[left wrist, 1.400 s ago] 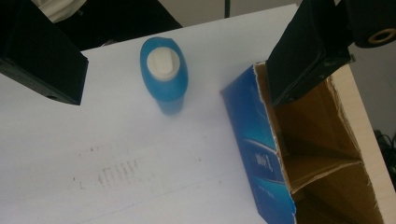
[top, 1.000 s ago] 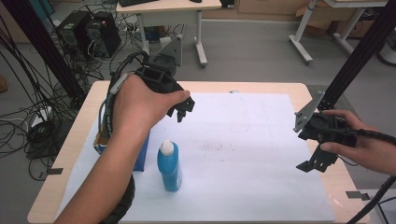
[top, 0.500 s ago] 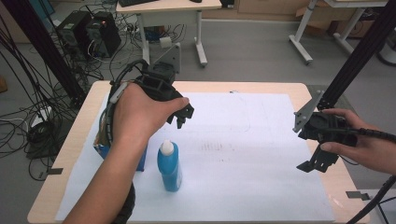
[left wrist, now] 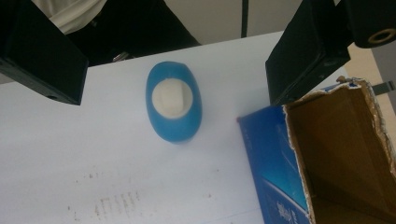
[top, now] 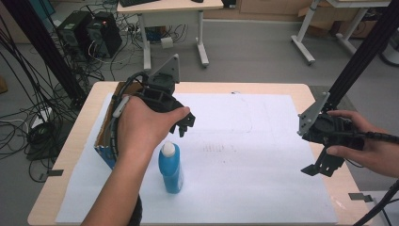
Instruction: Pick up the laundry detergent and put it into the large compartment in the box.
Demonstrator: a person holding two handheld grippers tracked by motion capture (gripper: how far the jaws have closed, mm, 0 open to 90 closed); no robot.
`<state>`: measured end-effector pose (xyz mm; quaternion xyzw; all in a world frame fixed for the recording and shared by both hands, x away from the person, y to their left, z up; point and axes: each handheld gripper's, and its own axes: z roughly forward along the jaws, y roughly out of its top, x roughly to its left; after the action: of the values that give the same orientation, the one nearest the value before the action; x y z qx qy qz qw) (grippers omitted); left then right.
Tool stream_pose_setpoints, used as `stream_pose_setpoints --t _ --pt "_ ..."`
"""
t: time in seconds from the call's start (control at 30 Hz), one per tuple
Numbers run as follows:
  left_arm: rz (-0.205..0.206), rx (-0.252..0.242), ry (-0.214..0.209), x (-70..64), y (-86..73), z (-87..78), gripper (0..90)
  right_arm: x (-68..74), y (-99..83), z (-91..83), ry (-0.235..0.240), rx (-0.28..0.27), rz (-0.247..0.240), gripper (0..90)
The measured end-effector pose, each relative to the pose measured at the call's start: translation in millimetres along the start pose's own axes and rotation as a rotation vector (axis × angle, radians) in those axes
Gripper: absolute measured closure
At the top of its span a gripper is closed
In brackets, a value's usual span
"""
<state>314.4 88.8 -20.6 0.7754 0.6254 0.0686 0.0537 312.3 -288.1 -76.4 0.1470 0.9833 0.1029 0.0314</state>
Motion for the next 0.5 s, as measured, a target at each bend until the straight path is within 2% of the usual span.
stream_pose_setpoints --t 0.5 --pt "-0.032 -0.003 -0.005 -1.7 -7.0 19.6 6.1 3.6 3.0 1.0 0.006 0.002 -0.019 4.8"
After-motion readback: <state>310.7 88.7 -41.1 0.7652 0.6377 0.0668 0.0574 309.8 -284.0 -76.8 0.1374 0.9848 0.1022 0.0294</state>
